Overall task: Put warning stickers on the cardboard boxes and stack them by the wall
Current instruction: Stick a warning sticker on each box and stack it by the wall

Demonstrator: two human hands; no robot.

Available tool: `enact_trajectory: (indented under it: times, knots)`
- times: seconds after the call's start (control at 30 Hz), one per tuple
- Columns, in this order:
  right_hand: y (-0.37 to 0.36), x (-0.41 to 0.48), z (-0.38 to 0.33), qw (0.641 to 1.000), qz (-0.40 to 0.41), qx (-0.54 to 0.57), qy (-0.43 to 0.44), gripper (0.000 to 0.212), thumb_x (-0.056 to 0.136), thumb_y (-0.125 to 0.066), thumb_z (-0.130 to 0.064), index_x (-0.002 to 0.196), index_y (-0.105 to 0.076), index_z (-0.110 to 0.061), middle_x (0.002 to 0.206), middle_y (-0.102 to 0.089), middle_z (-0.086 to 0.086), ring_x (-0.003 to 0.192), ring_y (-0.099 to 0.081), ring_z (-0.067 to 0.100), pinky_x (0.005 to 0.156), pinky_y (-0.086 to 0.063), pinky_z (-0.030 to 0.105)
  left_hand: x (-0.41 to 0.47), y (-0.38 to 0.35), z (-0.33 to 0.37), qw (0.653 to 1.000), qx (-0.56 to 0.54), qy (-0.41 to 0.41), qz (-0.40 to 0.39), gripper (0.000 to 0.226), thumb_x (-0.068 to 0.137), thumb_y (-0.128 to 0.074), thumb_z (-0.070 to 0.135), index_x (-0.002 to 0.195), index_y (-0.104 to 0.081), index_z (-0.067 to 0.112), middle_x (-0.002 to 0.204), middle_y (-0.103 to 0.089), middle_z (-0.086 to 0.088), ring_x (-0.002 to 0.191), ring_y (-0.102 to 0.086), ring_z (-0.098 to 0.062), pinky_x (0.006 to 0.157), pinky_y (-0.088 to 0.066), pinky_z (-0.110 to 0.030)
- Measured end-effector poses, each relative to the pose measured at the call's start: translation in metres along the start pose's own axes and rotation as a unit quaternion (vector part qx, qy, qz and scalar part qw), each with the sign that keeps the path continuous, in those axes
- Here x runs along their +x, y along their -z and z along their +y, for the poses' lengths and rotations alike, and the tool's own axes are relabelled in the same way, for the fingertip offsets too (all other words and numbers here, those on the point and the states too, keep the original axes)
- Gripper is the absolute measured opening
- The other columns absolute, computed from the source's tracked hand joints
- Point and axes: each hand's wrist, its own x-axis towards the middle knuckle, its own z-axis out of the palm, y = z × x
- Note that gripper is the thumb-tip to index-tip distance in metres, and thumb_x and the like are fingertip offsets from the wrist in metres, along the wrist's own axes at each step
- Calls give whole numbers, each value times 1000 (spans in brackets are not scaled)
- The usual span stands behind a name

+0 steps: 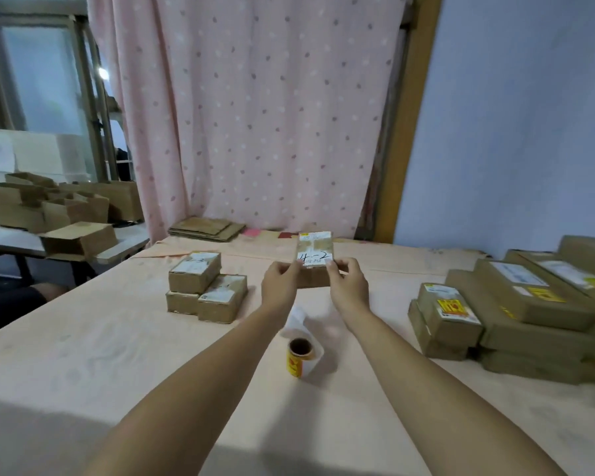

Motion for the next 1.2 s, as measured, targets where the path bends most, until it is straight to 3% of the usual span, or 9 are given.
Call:
enact_trajectory:
  times: [0.2,0.37,0.43,0.53,0.67,0.9,1.0,1.1,1.2]
  knots:
    - [68,-23,46,997,44,-23,-61,21,103,-55,-35,111,-61,-17,107,-64,-5,99,-58,17,82,-42,29,-46,-56,-11,996,78,33,-41,17,90,-60,25,100,-66,12,97,-69,-4,89,-62,-20,67,-44,-29]
    - [90,-48,87,991,66,-41,-110,14,101,-57,-36,103,-62,-23,100,-68,-6,102,-65,22,91,-52,39,-88,-82,-47,986,150,46,-59,17,94,-53,23,106,-63,15,106,-67,-2,99,-61,-23,83,-48,-34]
    - [95,-58,96,990,62,-35,-121,15,100,-58,-37,103,-64,-24,96,-67,-9,101,-66,21,91,-53,40,-98,-84,-56,983,172,36,-58,13,97,-50,23,104,-60,16,107,-66,-2,97,-59,-22,81,-46,-34]
    - [98,-70,101,989,60,-31,-130,18,101,-56,-37,106,-64,-21,95,-66,-9,97,-64,20,86,-52,35,-113,-88,-64,979,200,15,-47,18,101,-45,26,109,-58,17,106,-64,1,94,-56,-19,78,-41,-32]
    - [100,-90,112,989,66,-21,-133,21,104,-55,-32,113,-64,-15,98,-65,-4,97,-64,20,80,-48,31,-136,-91,-86,985,166,-19,-49,22,101,-48,23,115,-62,13,109,-69,-2,101,-64,-20,86,-51,-35]
    - [103,-103,127,991,34,-70,-107,28,100,-59,-27,126,-62,-16,113,-74,4,104,-68,25,77,-46,29,-148,-81,-111,979,163,-75,-102,37,85,-47,14,113,-65,27,106,-71,11,99,-65,-6,87,-55,-33]
    - [101,-104,132,990,25,-98,-94,34,97,-62,-26,130,-61,-17,116,-73,6,108,-67,27,84,-51,33,-149,-78,-110,969,185,-90,-135,41,78,-49,17,114,-63,30,108,-68,13,103,-62,-6,90,-54,-37]
    - [98,-102,136,991,27,-97,-85,40,96,-64,-26,134,-58,-16,122,-71,6,113,-66,27,91,-53,37,-155,-64,-103,955,231,-126,-136,39,86,-54,18,124,-57,25,119,-59,12,110,-55,-10,93,-50,-34]
    - [98,-104,139,995,60,-42,-73,39,95,-66,-19,133,-54,-13,130,-64,6,118,-64,26,99,-53,43,-152,-32,-99,933,278,-204,-106,35,91,-59,15,125,-59,21,117,-53,14,99,-53,-5,83,-48,-25]
